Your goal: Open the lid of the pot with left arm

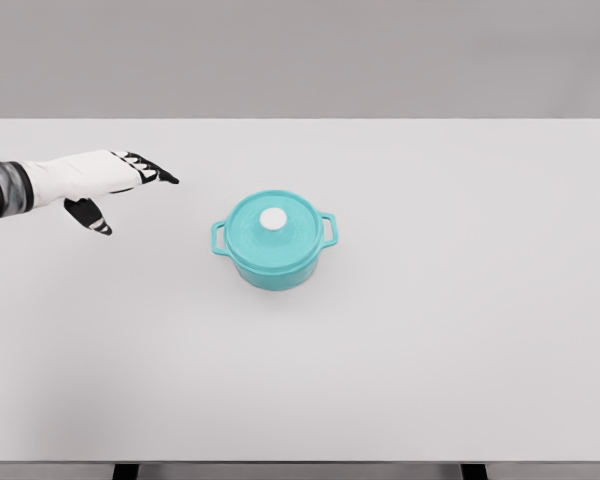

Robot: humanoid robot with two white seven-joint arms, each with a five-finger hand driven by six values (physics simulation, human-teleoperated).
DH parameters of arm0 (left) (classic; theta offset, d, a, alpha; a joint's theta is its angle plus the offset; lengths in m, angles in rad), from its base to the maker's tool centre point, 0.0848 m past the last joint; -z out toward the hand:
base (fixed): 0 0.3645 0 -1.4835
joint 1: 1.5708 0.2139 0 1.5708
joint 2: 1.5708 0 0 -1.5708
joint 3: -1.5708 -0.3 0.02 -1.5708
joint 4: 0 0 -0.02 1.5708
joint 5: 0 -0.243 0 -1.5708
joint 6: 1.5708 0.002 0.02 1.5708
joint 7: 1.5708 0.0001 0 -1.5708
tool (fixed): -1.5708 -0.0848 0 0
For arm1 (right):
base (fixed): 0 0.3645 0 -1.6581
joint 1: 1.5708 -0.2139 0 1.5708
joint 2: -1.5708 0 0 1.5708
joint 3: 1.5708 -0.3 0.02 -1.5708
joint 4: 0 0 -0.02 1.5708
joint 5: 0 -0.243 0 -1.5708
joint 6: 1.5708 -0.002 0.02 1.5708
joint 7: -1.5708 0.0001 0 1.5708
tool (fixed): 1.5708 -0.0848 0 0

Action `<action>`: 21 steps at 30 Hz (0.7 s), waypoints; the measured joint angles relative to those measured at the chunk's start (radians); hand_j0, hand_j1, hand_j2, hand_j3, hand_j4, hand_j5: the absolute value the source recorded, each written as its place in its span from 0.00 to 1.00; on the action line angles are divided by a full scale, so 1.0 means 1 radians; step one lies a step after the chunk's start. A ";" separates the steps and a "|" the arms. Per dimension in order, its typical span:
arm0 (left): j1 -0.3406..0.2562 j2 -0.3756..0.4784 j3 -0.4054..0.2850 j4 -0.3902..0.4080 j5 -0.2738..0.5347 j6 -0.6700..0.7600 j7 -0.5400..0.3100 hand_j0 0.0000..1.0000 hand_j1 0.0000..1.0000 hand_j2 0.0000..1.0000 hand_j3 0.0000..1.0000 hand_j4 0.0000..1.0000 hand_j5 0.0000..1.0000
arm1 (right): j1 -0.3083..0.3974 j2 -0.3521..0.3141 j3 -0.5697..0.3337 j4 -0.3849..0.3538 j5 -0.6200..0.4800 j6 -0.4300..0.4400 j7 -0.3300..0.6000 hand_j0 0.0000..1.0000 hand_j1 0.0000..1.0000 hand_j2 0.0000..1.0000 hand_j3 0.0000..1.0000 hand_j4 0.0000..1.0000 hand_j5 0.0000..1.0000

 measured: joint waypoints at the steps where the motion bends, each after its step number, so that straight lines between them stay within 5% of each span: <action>1: 0.000 -0.001 0.000 0.001 0.000 -0.001 0.000 1.00 1.00 1.00 1.00 1.00 1.00 | 0.003 0.000 -0.004 0.000 0.000 0.000 0.000 1.00 1.00 1.00 1.00 1.00 1.00; 12: -0.037 0.010 -0.007 0.002 -0.015 -0.109 0.000 1.00 1.00 1.00 1.00 1.00 1.00 | 0.014 0.000 -0.018 -0.001 0.000 0.000 0.000 1.00 1.00 1.00 1.00 1.00 1.00; 15: -0.227 0.042 -0.075 -0.001 0.059 -0.157 -0.001 1.00 1.00 1.00 1.00 1.00 1.00 | 0.014 0.000 -0.018 -0.001 0.000 0.000 0.000 1.00 1.00 1.00 1.00 1.00 1.00; 18: -0.542 0.061 -0.354 0.000 0.171 -0.172 0.000 1.00 1.00 1.00 1.00 1.00 1.00 | 0.014 0.000 -0.018 -0.001 0.000 0.000 0.000 1.00 1.00 1.00 1.00 1.00 1.00; 21: -0.664 0.008 -0.571 -0.013 0.215 -0.177 0.000 1.00 1.00 1.00 1.00 1.00 1.00 | 0.014 0.000 -0.018 -0.001 0.000 0.000 0.000 1.00 1.00 1.00 1.00 1.00 1.00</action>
